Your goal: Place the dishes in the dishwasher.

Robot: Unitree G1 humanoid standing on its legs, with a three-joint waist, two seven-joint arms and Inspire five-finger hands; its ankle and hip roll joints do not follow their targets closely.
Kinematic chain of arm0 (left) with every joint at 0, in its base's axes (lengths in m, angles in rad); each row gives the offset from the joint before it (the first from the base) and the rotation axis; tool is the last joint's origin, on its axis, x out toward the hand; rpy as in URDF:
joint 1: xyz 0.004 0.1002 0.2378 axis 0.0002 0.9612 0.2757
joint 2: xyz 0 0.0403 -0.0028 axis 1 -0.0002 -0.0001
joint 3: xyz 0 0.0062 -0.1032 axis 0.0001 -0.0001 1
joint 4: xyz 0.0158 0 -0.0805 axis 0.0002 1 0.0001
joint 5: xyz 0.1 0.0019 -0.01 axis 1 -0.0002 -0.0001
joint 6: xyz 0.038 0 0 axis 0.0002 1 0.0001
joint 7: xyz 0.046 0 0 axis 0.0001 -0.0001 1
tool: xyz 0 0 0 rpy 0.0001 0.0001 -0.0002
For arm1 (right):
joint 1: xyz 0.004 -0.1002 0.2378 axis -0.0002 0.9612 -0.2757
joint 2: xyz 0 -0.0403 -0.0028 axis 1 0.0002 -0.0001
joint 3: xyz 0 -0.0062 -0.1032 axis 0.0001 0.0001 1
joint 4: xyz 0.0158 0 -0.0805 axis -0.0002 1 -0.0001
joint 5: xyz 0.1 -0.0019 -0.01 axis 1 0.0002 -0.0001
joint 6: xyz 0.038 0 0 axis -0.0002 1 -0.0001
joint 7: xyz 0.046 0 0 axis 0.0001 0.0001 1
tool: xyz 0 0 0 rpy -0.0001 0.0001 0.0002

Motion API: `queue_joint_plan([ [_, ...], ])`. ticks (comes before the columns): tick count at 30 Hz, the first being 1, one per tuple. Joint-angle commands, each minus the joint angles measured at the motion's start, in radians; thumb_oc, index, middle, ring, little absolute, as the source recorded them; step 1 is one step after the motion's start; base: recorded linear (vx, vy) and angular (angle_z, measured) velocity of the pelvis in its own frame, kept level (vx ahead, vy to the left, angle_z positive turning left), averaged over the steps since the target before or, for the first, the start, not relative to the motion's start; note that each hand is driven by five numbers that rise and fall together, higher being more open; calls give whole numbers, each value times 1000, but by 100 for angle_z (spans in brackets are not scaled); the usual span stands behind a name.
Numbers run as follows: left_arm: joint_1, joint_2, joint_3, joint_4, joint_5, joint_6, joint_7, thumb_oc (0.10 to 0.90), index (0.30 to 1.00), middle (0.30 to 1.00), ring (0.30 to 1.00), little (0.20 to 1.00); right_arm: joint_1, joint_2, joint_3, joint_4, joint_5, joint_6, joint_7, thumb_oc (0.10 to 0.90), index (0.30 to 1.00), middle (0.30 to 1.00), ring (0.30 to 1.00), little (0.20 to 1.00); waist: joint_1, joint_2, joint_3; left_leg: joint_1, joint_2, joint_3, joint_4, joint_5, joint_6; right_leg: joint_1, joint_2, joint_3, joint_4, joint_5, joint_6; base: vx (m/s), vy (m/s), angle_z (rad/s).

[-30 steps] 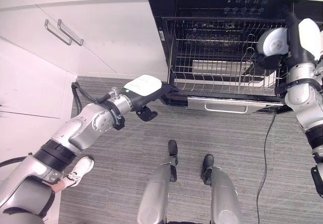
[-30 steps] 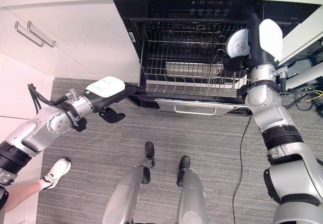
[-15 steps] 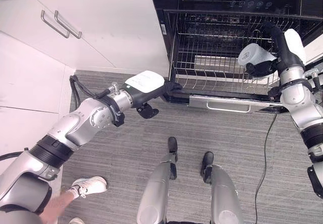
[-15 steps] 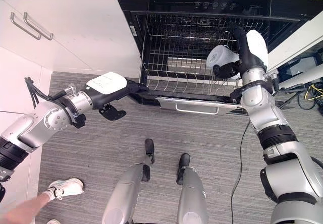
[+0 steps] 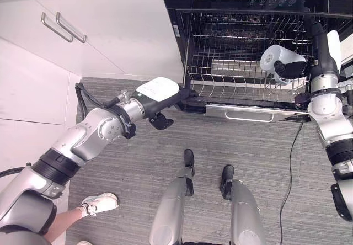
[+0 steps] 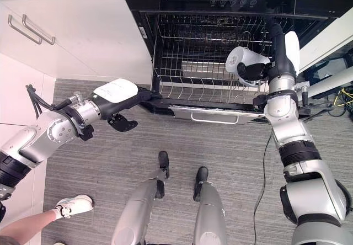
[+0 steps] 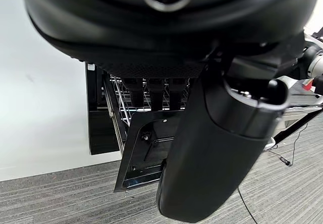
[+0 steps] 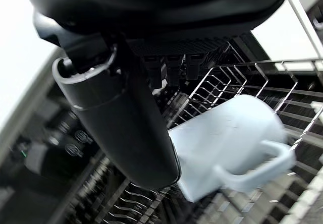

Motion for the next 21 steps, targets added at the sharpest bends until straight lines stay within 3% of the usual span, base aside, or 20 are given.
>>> queue_joint_plan([
  [1, 17, -79, 87, -86, -8, 9, 30, 800, 900, 900, 900, 900, -30, -42, -110, -229, 41, -137, -84, 800, 900, 900, 900, 900, -35, 50, -18, 65, 36, -4, 70, -143, -60, 35, -13, 23, -88, 82, 79, 63, 66, -4],
  [6, 207, -154, 183, -75, 9, 35, 152, 800, 900, 900, 900, 900, 217, 93, -182, -493, -14, -245, -149, 800, 900, 900, 900, 900, -70, 53, -54, 129, 49, 12, 70, -168, -61, 113, -2, 29, -125, 71, 72, 116, 89, -13],
  [7, 295, -180, 227, -66, 10, 28, 230, 800, 900, 900, 900, 900, 317, 149, -191, -578, -25, -295, -153, 800, 900, 900, 900, 900, -82, 50, -84, 154, 61, 17, 70, -174, -63, 149, 7, 26, -145, 70, 65, 156, 67, -13],
  [10, 397, -217, 271, -55, 26, 3, 288, 800, 900, 900, 900, 900, 426, 192, -196, -625, -9, -350, -129, 800, 900, 900, 900, 900, -85, 35, -123, 195, 70, 24, 70, -190, -65, 208, 10, 18, -168, 54, 60, 140, 15, -8],
  [17, 621, -335, 379, -74, -4, -83, 396, 800, 900, 900, 900, 900, 624, 270, -202, -707, 123, -419, 6, 800, 900, 900, 900, 900, -56, -24, -273, 304, 76, 23, 70, -228, -59, 361, 20, -23, -203, 28, 50, 137, 69, -2],
  [19, 639, -351, 406, -75, -35, -144, 466, 800, 900, 900, 900, 900, 635, 275, -186, -719, 31, -474, -13, 800, 900, 900, 900, 900, -42, -36, -306, 321, 61, 9, 70, -232, -51, 381, 17, -27, -203, 34, 54, 11, 202, -1],
  [21, 639, -366, 424, -63, -76, -178, 519, 800, 900, 900, 900, 900, 641, 273, -170, -727, -26, -482, -32, 800, 900, 900, 900, 900, -32, -49, -331, 341, 41, -6, 70, -246, -41, 402, 12, -19, -203, 33, 63, 2, 201, 3],
])
